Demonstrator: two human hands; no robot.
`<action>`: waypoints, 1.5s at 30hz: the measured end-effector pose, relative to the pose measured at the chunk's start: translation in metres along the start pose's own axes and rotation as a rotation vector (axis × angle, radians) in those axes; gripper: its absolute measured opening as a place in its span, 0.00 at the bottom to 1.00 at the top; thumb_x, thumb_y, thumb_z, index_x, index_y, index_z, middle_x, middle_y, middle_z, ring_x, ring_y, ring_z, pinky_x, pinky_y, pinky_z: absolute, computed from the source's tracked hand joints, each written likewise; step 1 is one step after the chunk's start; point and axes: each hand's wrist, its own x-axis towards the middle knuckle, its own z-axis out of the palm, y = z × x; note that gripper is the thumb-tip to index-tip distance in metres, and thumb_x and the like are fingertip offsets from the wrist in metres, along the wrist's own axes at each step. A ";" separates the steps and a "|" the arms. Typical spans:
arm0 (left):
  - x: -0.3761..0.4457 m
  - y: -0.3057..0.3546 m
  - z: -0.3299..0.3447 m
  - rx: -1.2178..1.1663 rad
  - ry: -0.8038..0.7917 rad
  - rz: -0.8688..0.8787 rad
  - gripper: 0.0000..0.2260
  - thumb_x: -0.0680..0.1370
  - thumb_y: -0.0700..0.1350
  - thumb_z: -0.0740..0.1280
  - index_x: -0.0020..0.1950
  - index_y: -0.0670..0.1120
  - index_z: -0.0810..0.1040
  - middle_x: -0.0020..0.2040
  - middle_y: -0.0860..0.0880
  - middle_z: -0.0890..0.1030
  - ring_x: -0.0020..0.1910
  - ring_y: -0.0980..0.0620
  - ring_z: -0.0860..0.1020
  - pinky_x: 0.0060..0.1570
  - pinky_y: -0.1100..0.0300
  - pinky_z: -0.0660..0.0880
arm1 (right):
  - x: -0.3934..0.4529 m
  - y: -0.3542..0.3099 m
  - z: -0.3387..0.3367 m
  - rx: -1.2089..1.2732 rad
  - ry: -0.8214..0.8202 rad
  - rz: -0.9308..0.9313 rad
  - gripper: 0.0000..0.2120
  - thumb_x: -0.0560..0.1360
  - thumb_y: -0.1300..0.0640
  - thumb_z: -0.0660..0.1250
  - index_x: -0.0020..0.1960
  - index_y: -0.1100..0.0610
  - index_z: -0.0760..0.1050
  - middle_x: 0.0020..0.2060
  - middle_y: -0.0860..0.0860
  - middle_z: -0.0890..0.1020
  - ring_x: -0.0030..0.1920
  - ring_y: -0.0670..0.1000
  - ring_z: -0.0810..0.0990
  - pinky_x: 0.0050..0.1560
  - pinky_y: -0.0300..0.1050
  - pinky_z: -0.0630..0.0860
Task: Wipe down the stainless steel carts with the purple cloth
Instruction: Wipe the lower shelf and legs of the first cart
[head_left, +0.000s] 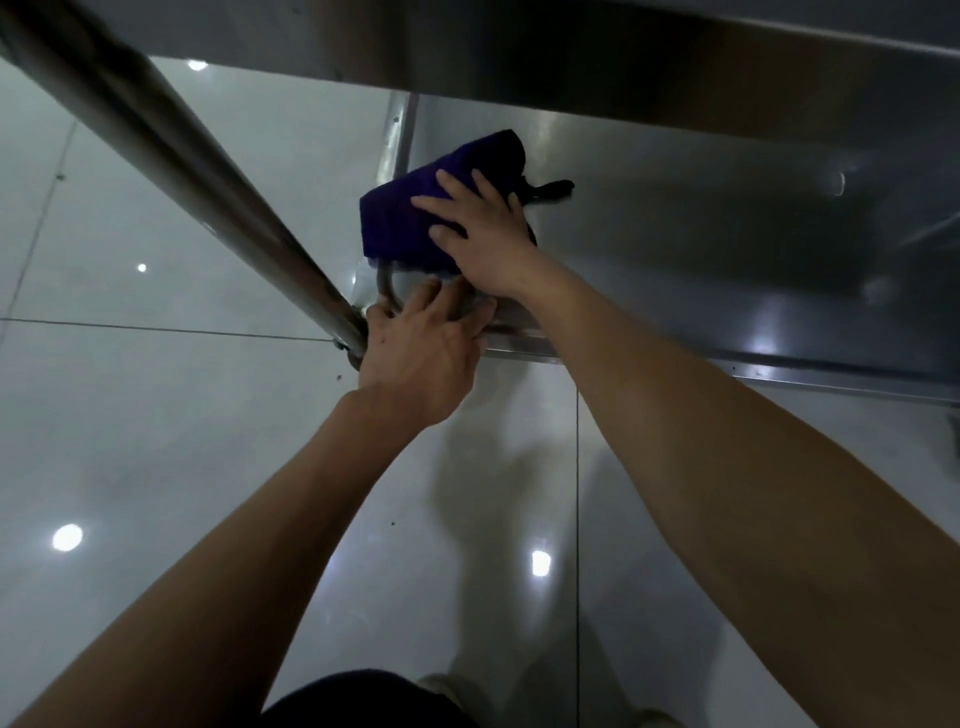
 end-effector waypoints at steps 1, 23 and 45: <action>0.000 0.001 0.000 0.002 0.000 0.006 0.23 0.83 0.55 0.54 0.79 0.56 0.60 0.76 0.49 0.64 0.74 0.43 0.64 0.58 0.36 0.72 | -0.001 0.002 0.000 -0.013 0.014 0.001 0.21 0.84 0.50 0.54 0.77 0.40 0.62 0.81 0.45 0.53 0.81 0.53 0.44 0.78 0.61 0.38; 0.072 0.174 -0.042 0.027 -0.316 0.288 0.18 0.81 0.52 0.59 0.71 0.52 0.71 0.68 0.45 0.69 0.69 0.41 0.67 0.62 0.39 0.71 | -0.129 0.212 -0.101 -0.236 -0.058 0.259 0.24 0.85 0.47 0.47 0.81 0.42 0.50 0.81 0.51 0.48 0.80 0.59 0.45 0.77 0.64 0.49; 0.020 0.211 0.007 -0.084 -0.140 0.074 0.33 0.79 0.51 0.64 0.81 0.52 0.53 0.78 0.42 0.55 0.80 0.40 0.48 0.76 0.35 0.54 | -0.260 0.215 -0.054 -0.110 0.207 0.390 0.21 0.86 0.46 0.47 0.78 0.41 0.58 0.81 0.47 0.55 0.80 0.56 0.49 0.77 0.62 0.48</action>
